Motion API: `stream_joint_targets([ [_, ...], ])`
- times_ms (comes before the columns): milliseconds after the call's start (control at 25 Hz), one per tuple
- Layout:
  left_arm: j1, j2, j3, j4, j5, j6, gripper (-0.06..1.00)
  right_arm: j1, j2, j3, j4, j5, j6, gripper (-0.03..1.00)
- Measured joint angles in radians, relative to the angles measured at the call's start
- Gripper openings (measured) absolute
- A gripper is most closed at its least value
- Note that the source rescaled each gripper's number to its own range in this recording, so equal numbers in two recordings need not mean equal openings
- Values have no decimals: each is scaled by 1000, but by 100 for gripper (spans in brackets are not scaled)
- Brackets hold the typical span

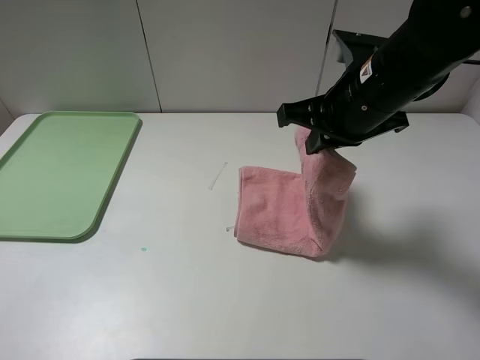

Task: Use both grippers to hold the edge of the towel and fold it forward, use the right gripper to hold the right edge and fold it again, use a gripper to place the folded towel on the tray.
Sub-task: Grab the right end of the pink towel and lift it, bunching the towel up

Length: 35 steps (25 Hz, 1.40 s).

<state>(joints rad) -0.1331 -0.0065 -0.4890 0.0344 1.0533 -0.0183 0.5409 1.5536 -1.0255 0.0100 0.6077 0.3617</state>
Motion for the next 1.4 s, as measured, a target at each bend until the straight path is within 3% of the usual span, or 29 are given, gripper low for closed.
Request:
stream_joint_targets([
  [720, 0, 0, 0, 0, 0, 0, 100, 38, 180, 0, 52, -177, 1, 3],
  [1040, 0, 0, 0, 0, 0, 0, 100, 38, 180, 0, 72, -195, 1, 3],
  [1120, 0, 0, 0, 0, 0, 0, 100, 38, 180, 0, 86, -197, -2, 13],
  [1200, 0, 0, 0, 0, 0, 0, 100, 38, 180, 0, 97, -207, -8, 41],
  [1240, 0, 0, 0, 0, 0, 0, 100, 38, 180, 0, 99, -208, -12, 63],
  [1280, 0, 0, 0, 0, 0, 0, 100, 41, 180, 0, 99, -208, -15, 78],
  [1400, 0, 0, 0, 0, 0, 0, 100, 49, 180, 0, 104, -208, -21, 95],
])
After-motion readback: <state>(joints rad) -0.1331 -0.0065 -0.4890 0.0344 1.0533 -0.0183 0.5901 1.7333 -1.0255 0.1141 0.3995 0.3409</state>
